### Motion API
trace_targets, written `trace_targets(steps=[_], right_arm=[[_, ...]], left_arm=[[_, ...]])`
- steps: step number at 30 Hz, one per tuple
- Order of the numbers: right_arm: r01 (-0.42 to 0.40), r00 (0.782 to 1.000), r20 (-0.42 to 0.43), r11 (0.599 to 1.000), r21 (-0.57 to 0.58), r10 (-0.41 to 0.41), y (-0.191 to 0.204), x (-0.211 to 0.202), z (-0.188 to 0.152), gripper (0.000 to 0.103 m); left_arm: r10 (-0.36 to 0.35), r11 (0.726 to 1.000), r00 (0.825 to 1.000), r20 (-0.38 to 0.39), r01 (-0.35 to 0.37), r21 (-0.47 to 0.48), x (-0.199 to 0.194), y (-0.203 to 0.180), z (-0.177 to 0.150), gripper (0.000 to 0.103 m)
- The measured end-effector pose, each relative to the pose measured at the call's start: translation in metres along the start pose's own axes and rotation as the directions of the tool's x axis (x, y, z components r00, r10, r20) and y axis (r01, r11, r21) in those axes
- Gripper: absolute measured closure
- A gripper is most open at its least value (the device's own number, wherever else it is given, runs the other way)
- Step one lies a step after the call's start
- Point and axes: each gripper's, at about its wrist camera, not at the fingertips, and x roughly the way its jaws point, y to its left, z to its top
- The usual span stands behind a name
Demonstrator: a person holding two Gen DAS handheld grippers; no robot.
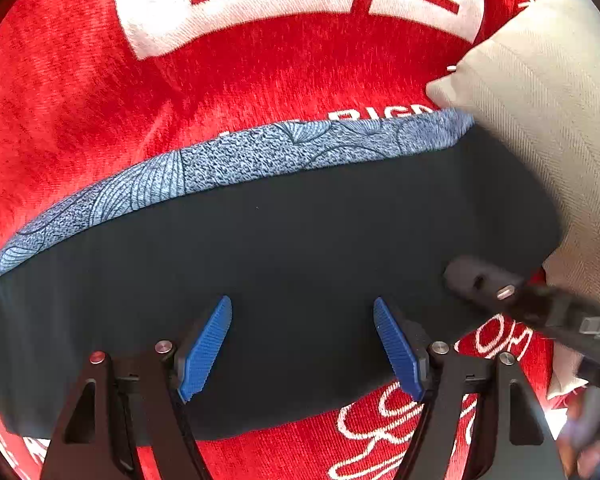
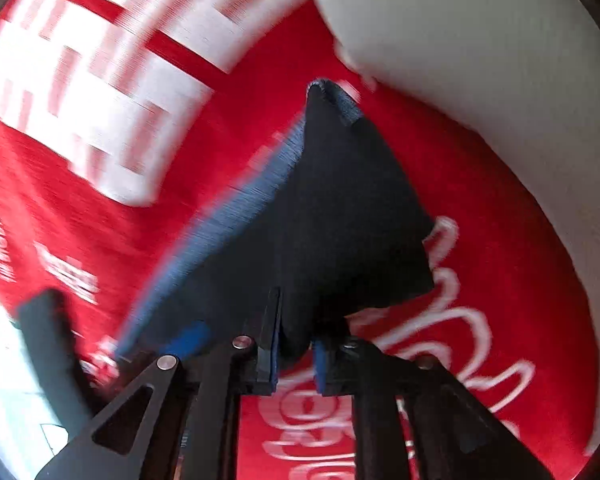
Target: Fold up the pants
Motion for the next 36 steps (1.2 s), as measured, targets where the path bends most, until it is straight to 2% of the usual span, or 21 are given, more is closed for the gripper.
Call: trace_targets(steps=[2, 4, 6, 9, 12, 14, 16, 17, 21, 23, 26, 27, 28, 30, 32, 33, 36], right_arm=[[-0.016, 1.0, -0.025, 0.999, 0.041, 0.017, -0.014, -0.004, 0.0, 0.071], [0.058, 0.998, -0.009, 0.998, 0.009, -0.058, -0.011, -0.019, -0.006, 0.044], [0.11, 0.994, 0.021, 0.994, -0.017, -0.11, -0.005, -0.037, -0.018, 0.041], [0.147, 0.989, 0.018, 0.989, -0.035, -0.146, 0.003, -0.052, -0.034, 0.041], [0.157, 0.988, 0.016, 0.98, -0.126, -0.157, 0.033, -0.047, -0.046, 0.041], [0.15, 0.989, 0.016, 0.968, -0.199, -0.15, 0.059, -0.037, -0.051, 0.049], [0.113, 0.993, -0.005, 0.956, -0.27, -0.119, 0.093, -0.016, -0.058, 0.063], [0.102, 0.994, -0.013, 0.951, -0.291, -0.11, 0.105, -0.008, -0.061, 0.065], [0.087, 0.993, -0.04, 0.915, -0.393, -0.111, 0.17, 0.042, -0.082, 0.066], [0.089, 0.993, -0.038, 0.904, -0.418, -0.115, 0.192, 0.062, -0.091, 0.066], [0.189, 0.971, -0.039, 0.861, -0.472, -0.234, 0.205, 0.108, -0.105, 0.066], [0.221, 0.962, -0.041, 0.857, -0.466, -0.27, 0.201, 0.116, -0.108, 0.066], [0.225, 0.965, -0.018, 0.866, -0.446, -0.26, 0.204, 0.113, -0.11, 0.066], [0.275, 0.952, -0.012, 0.871, -0.408, -0.306, 0.211, 0.106, -0.113, 0.065], [0.21, 0.971, -0.03, 0.901, -0.38, -0.238, 0.221, 0.1, -0.117, 0.065], [0.186, 0.975, -0.039, 0.904, -0.386, -0.217, 0.228, 0.101, -0.12, 0.065], [0.148, 0.978, -0.058, 0.864, -0.482, -0.2, 0.279, 0.131, -0.132, 0.065]], left_arm=[[-0.019, 1.0, 1.0, -0.003, 0.019, -0.013, -0.012, 0.009, -0.004, 0.028], [-0.006, 1.0, 1.0, 0.006, 0.006, -0.03, -0.026, 0.023, -0.009, 0.028], [0.019, 0.998, 1.0, 0.016, -0.018, -0.054, -0.047, 0.047, -0.022, 0.028], [0.089, 0.991, 0.996, 0.029, -0.086, -0.103, -0.069, 0.093, -0.033, 0.028], [0.173, 0.973, 0.985, 0.026, -0.166, -0.16, -0.095, 0.139, -0.048, 0.028], [0.211, 0.958, 0.977, 0.012, -0.204, -0.201, -0.113, 0.17, -0.064, 0.028], [0.253, 0.94, 0.967, -0.004, -0.247, -0.236, -0.123, 0.207, -0.078, 0.028], [0.275, 0.93, 0.961, -0.011, -0.269, -0.25, -0.124, 0.226, -0.084, 0.028], [0.333, 0.892, 0.943, -0.03, -0.325, -0.316, -0.133, 0.303, -0.107, 0.028], [0.354, 0.878, 0.935, -0.032, -0.344, -0.332, -0.124, 0.334, -0.11, 0.028], [0.408, 0.865, 0.909, -0.088, -0.416, -0.28, -0.098, 0.369, -0.122, 0.028], [0.401, 0.867, 0.911, -0.102, -0.413, -0.278, -0.095, 0.381, -0.128, 0.028], [0.386, 0.869, 0.916, -0.11, -0.401, -0.289, -0.094, 0.392, -0.134, 0.028], [0.359, 0.868, 0.927, -0.11, -0.375, -0.325, -0.105, 0.414, -0.142, 0.028], [0.352, 0.867, 0.933, -0.08, -0.357, -0.348, -0.124, 0.432, -0.145, 0.028], [0.355, 0.869, 0.933, -0.058, -0.353, -0.346, -0.125, 0.437, -0.139, 0.028], [0.386, 0.87, 0.923, -0.014, -0.369, -0.327, -0.131, 0.464, -0.124, 0.028]])
